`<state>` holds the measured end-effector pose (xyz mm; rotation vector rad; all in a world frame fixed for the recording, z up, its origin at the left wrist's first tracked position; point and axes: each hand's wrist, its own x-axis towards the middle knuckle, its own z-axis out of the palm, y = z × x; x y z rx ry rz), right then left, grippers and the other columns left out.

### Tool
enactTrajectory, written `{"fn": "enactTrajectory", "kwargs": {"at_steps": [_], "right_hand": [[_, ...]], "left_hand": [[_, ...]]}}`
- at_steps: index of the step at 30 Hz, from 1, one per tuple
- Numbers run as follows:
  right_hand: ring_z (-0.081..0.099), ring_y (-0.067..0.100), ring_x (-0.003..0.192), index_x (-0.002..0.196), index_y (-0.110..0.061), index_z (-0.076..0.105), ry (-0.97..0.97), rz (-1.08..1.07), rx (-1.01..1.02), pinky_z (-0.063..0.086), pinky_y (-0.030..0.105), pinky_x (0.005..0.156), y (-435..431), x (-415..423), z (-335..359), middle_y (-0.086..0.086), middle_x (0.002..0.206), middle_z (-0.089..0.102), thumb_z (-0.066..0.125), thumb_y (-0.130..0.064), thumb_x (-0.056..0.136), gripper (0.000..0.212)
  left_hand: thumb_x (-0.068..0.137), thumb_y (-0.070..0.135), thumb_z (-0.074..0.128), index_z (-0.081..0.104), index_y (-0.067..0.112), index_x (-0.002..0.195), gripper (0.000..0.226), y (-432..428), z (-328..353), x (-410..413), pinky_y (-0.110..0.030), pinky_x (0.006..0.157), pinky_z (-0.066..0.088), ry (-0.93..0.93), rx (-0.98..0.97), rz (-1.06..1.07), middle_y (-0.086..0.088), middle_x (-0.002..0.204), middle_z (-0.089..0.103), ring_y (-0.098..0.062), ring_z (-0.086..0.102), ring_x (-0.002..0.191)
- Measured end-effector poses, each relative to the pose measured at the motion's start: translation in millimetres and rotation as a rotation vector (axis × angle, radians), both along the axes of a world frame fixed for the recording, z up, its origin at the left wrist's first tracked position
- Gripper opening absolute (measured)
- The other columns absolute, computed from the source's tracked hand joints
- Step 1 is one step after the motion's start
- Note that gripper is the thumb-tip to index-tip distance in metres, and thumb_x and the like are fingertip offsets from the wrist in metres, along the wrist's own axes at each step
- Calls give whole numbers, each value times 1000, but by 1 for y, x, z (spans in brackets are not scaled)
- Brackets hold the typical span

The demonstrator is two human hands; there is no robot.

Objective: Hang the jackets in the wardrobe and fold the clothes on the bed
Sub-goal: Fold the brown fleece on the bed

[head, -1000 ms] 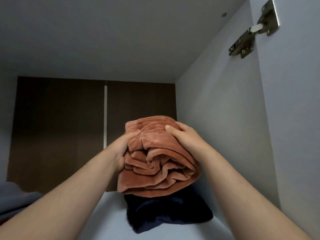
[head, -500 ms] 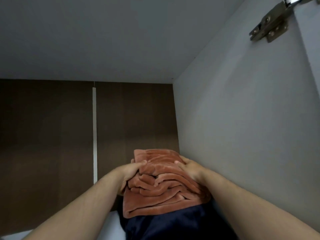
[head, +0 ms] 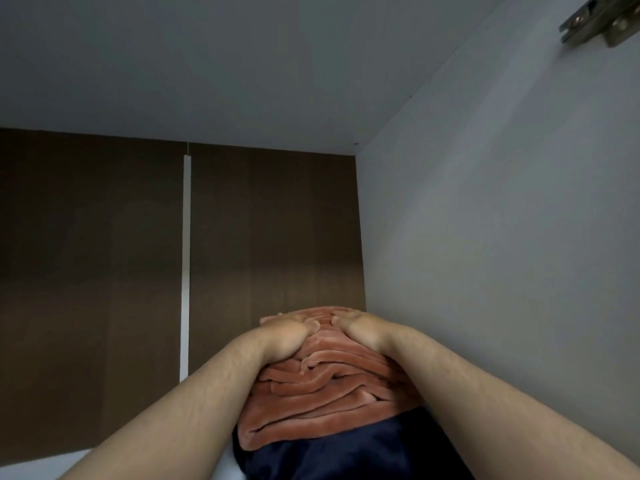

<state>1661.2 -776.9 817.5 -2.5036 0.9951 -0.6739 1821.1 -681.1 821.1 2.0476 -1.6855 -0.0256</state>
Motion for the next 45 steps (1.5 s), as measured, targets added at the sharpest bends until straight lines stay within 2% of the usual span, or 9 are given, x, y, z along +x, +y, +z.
{"fn": "enactTrajectory", "kwargs": {"at_steps": [3,6,9,12,16,22,28,39,45], "right_hand": [[21,20,151,157,-20,29,78,-12,-11,12,32,123,-5,11,-6,4,166,16,25,-40,108,53],[19,21,151,157,-26,27,109,-22,-4,13,37,124,-13,13,-17,1,167,14,26,-46,106,55],[21,19,151,156,-24,30,121,-1,42,12,35,124,-13,10,-23,1,165,22,25,-42,108,52],[38,19,142,149,-25,45,25,4,229,23,36,121,-8,9,-26,3,156,41,31,-45,105,50],[42,21,139,148,-22,46,12,-16,289,27,34,118,-1,8,-33,5,153,44,30,-45,106,51],[32,21,146,150,-29,42,0,-73,101,20,33,121,6,3,-31,0,159,36,33,-50,103,52],[57,29,123,129,-23,64,-154,-260,-209,44,34,103,24,-27,-23,7,132,64,42,-46,99,44],[49,28,133,141,-19,52,25,-370,-392,40,36,109,102,-95,-21,8,143,56,43,-48,99,52],[49,28,132,145,-20,46,145,-403,-446,39,32,107,151,-138,-33,8,146,52,51,-41,96,53]], "left_hand": [[100,49,39,55,26,141,50,-1,-7,8,-40,122,20,145,5,-32,0,152,47,-20,40,141],[104,46,33,49,24,145,50,-5,-18,7,-28,119,14,87,21,-27,0,156,40,-20,33,144],[103,49,34,45,23,149,54,-8,-25,6,-25,113,17,143,43,-10,-5,159,33,-22,30,146],[86,61,46,47,27,147,69,-4,-30,11,-40,120,24,365,76,25,-11,160,28,-29,36,142],[71,61,56,52,23,143,81,1,-36,11,-35,110,41,499,72,61,-8,152,41,-24,54,124],[99,52,40,49,26,146,54,15,-35,2,-30,117,26,186,-48,39,1,155,42,-20,39,141],[91,60,44,71,34,115,45,34,-20,-15,-36,95,52,-128,-307,112,2,123,67,-19,63,111],[94,55,43,64,30,127,46,90,-14,-33,-39,103,46,-120,-372,-43,3,135,62,-23,57,124],[93,57,44,62,33,125,43,122,-25,-58,-52,113,32,-131,-338,-92,6,139,57,-27,47,132]]}}
